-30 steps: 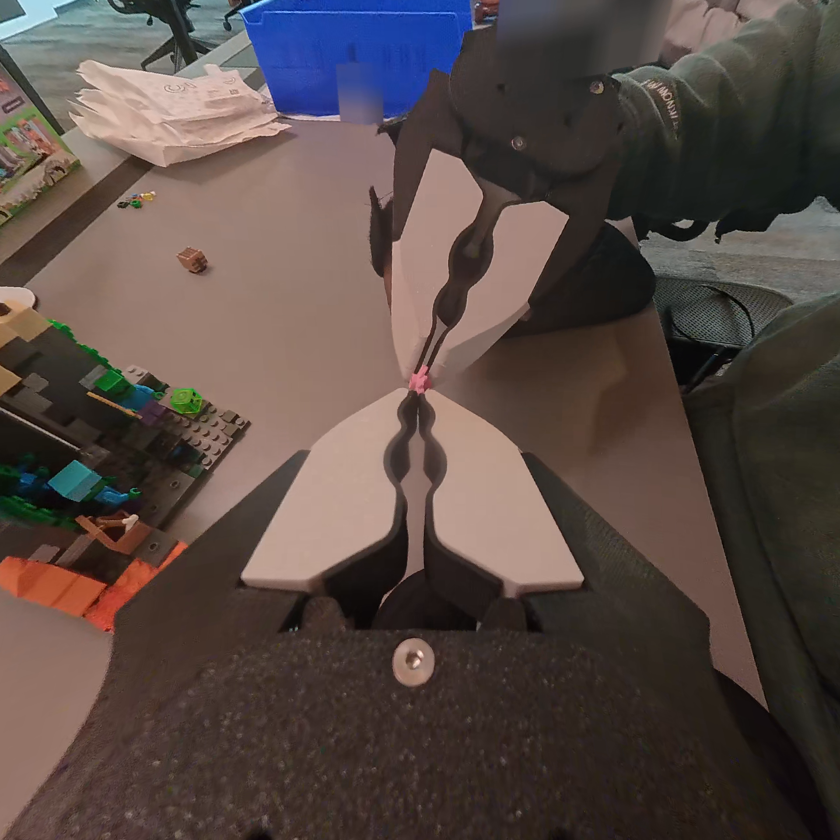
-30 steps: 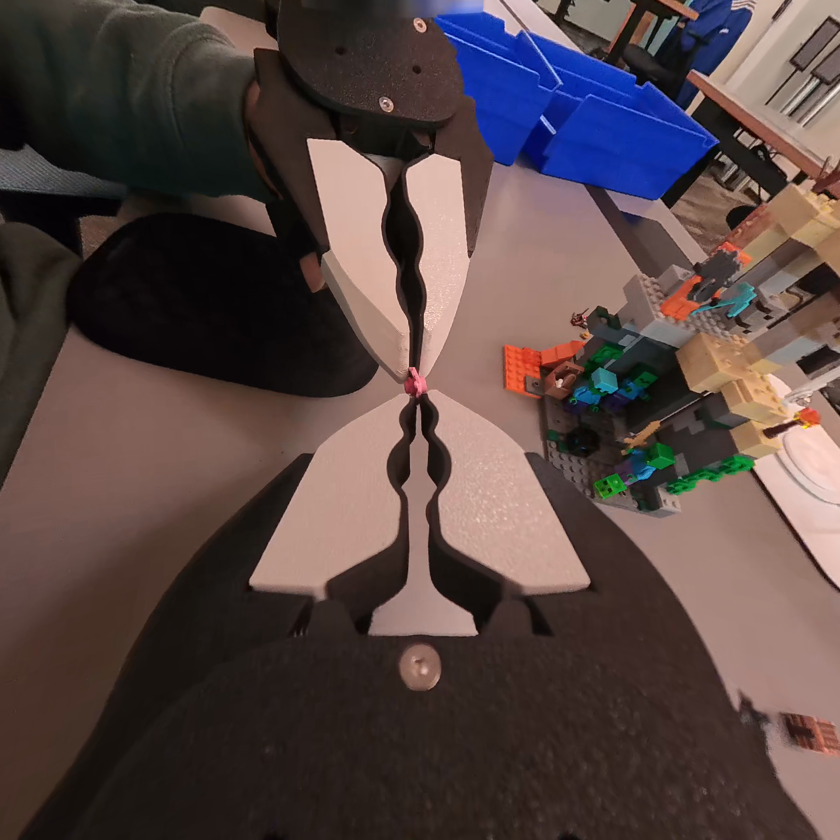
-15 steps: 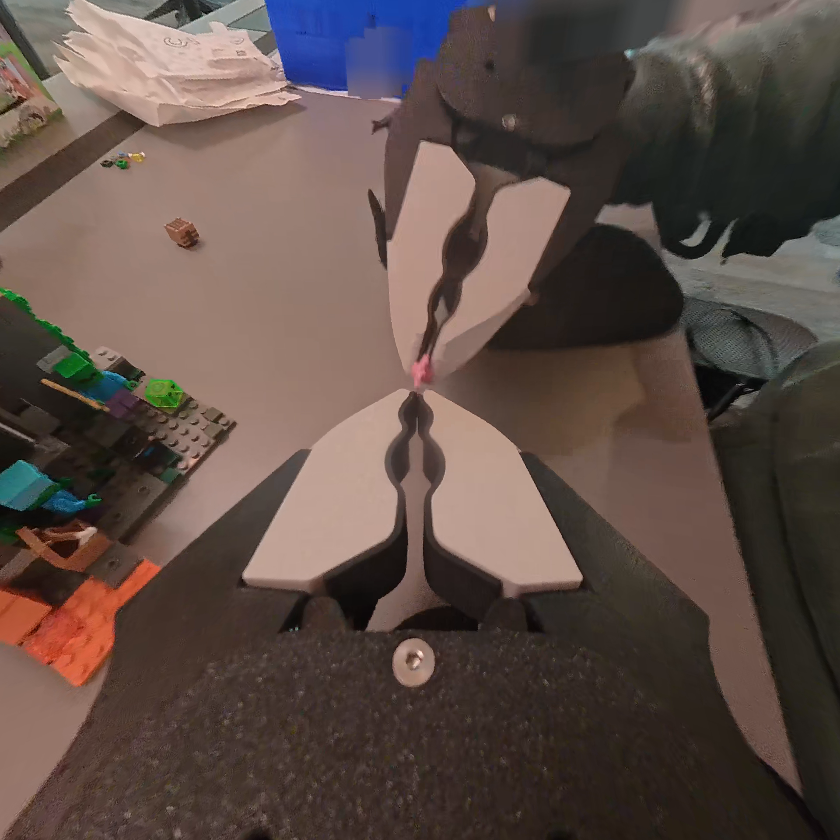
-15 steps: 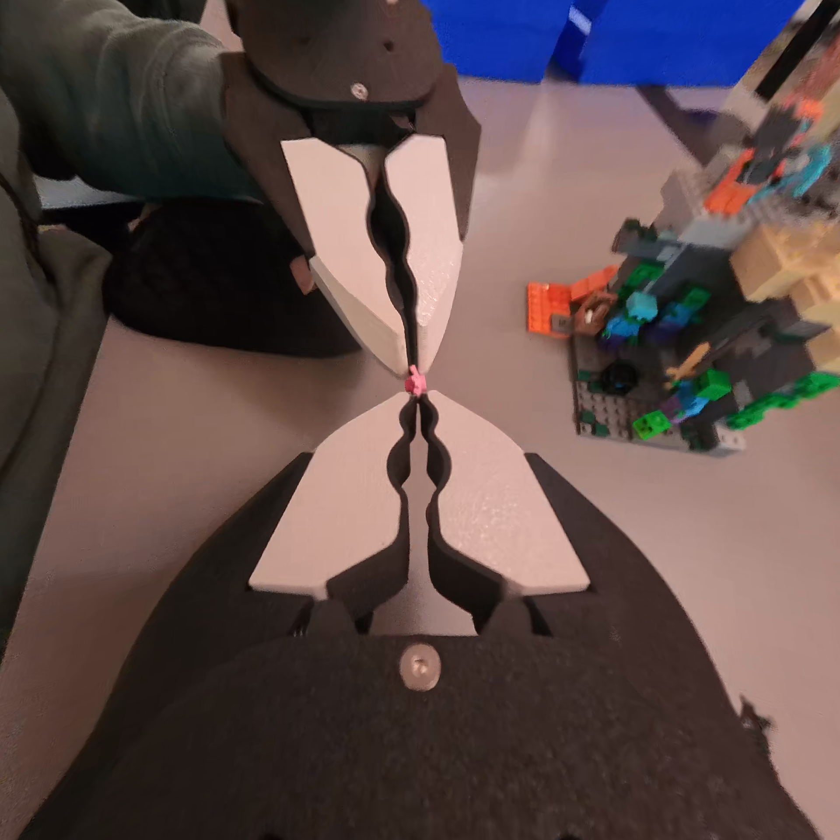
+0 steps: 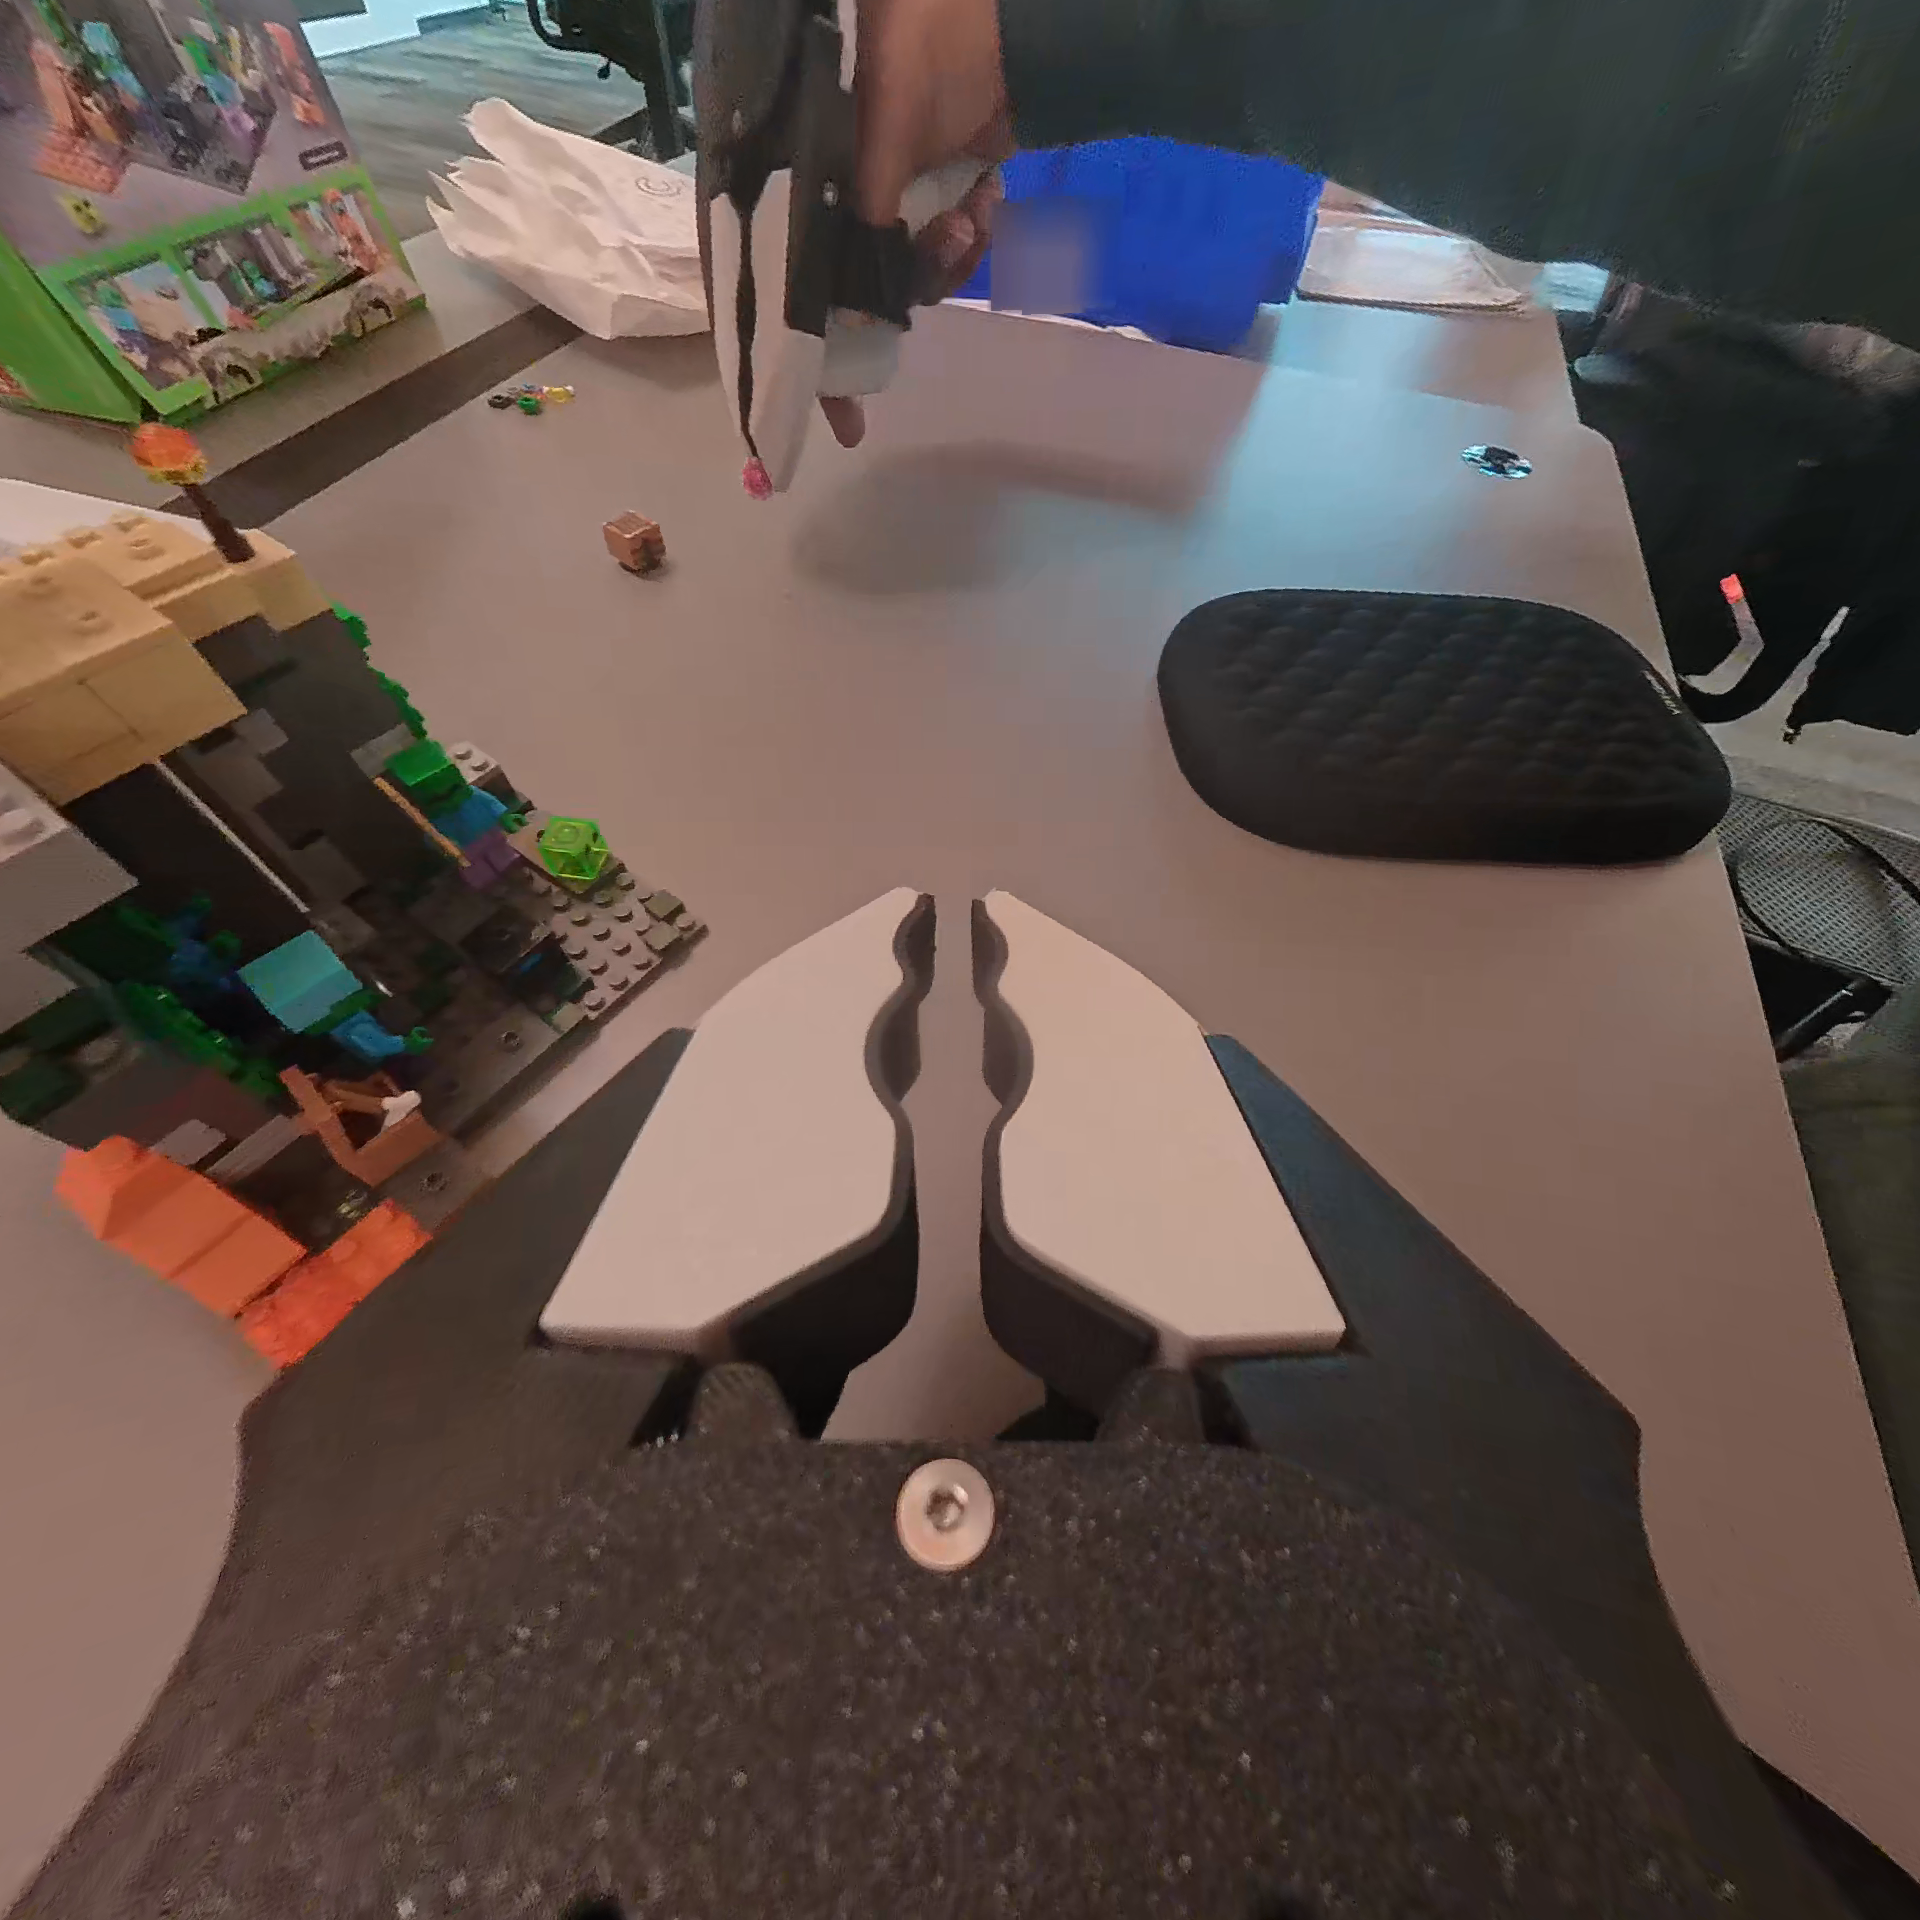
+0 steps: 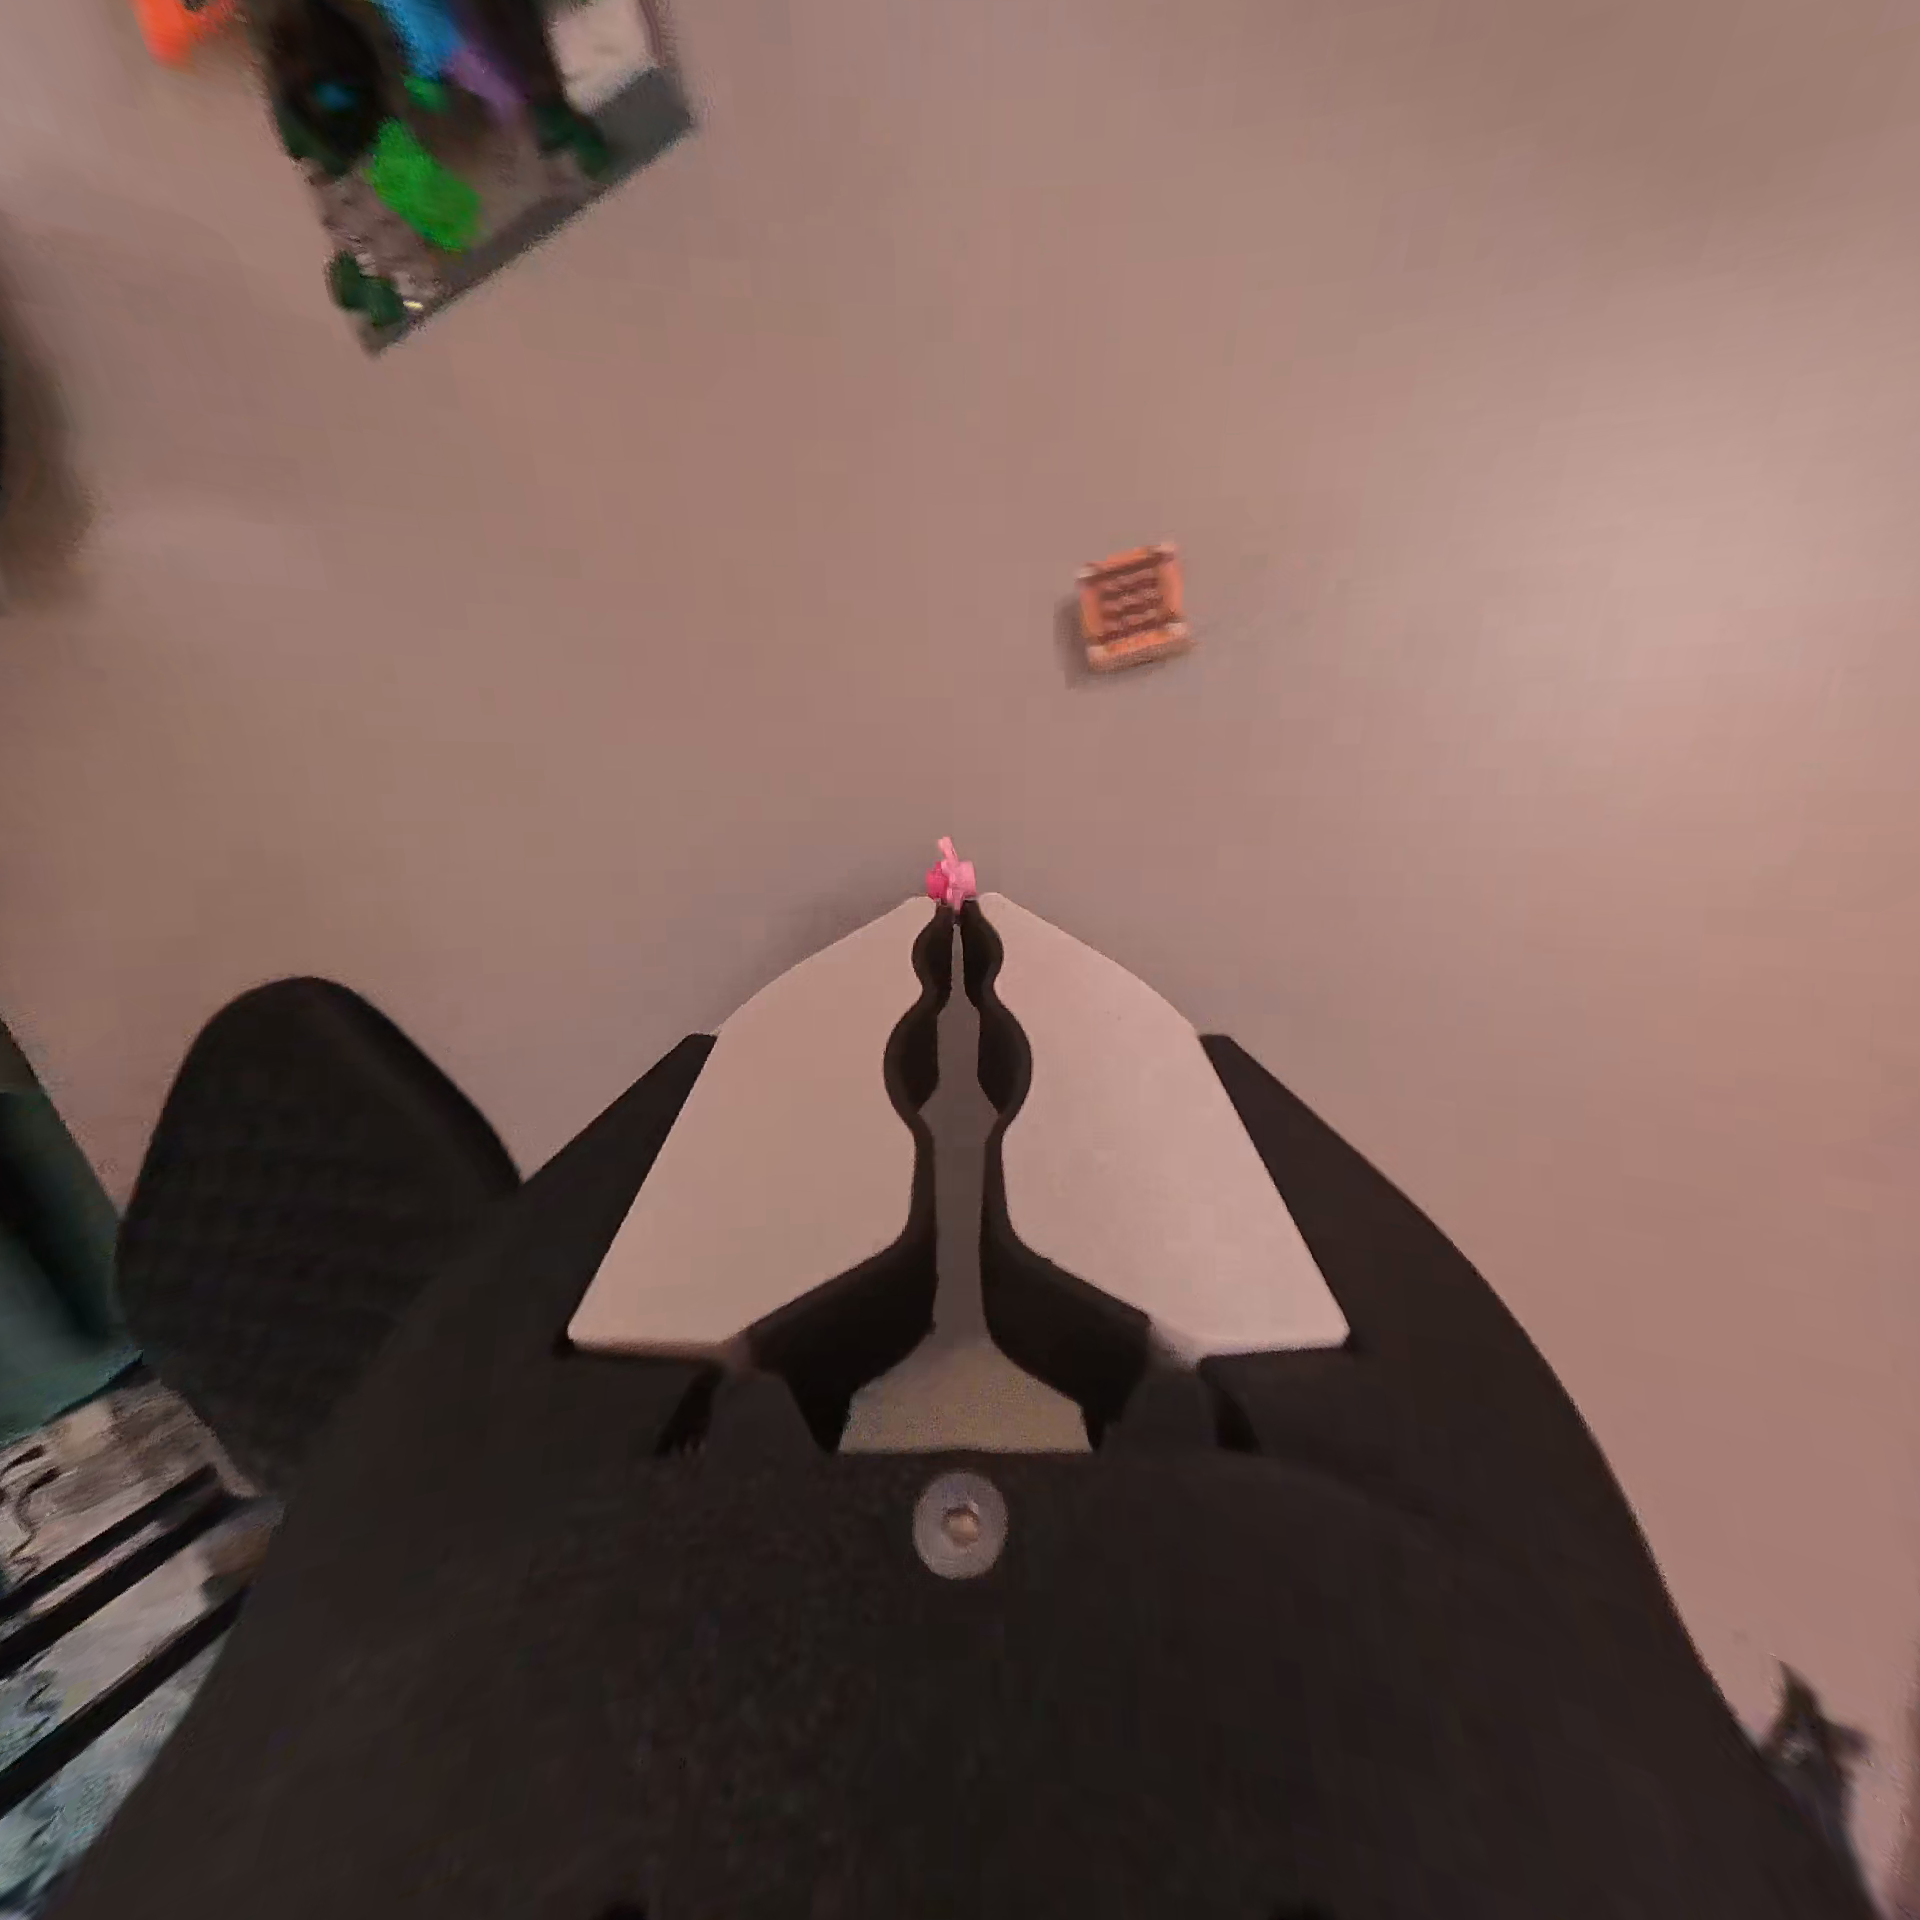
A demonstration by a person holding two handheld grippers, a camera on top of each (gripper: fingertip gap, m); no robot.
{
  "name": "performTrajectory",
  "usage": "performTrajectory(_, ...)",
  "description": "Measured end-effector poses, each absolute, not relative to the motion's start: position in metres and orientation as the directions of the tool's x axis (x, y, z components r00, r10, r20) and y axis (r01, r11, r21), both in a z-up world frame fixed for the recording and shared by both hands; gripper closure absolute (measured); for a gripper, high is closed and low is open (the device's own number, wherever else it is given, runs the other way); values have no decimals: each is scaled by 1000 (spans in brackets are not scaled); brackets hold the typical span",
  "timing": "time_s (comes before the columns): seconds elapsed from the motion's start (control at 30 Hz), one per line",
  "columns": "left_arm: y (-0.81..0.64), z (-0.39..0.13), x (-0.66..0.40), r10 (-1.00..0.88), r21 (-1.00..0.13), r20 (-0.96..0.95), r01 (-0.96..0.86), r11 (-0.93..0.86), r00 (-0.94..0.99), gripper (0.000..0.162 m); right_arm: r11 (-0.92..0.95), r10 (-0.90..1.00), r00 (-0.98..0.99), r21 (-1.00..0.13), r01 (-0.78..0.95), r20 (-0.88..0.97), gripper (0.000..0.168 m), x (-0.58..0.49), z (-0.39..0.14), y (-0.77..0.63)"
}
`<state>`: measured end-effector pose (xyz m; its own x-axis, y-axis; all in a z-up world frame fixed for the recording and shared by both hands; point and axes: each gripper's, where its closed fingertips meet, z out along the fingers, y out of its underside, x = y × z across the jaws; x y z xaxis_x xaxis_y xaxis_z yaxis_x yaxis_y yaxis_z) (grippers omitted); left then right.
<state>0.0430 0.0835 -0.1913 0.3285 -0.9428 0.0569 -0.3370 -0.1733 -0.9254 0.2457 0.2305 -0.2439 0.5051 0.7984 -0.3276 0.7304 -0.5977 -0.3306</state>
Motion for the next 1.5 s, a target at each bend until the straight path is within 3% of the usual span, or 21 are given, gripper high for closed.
performTrajectory(0.2,89,-192,37,-933,-927,86,-316,-204,350,155,-650,737,536,-211,730,-412,164,255,-263,254)
performTrajectory(0.43,90,-189,36,-932,-932,104,-294,-213,346,155,-638,759,540,-249,729,-364,155,261,-258,268)
performTrajectory(0.5,92,-185,34,-930,-938,88,-283,-198,358,155,-597,801,525,-332,730,-288,152,255,-246,273)
performTrajectory(0.67,120,-166,16,-873,-960,29,-229,-160,487,157,-305,894,447,-685,661,35,148,183,-163,274)
performTrajectory(0.87,172,-133,-21,-723,-983,-26,-149,-107,690,154,-34,926,325,-817,576,191,139,76,-87,227)
performTrajectory(1.1,223,-104,-53,-608,-989,-78,-136,-50,790,144,5,909,332,-803,597,253,138,6,-55,246)
performTrajectory(1.33,252,-118,-37,-675,-971,-99,-220,-96,731,123,-90,919,342,-737,670,199,135,-16,-62,277)
performTrajectory(1.5,257,-120,-28,-713,-970,-123,-235,-61,691,128,-140,935,331,-720,679,131,140,-21,-67,279)
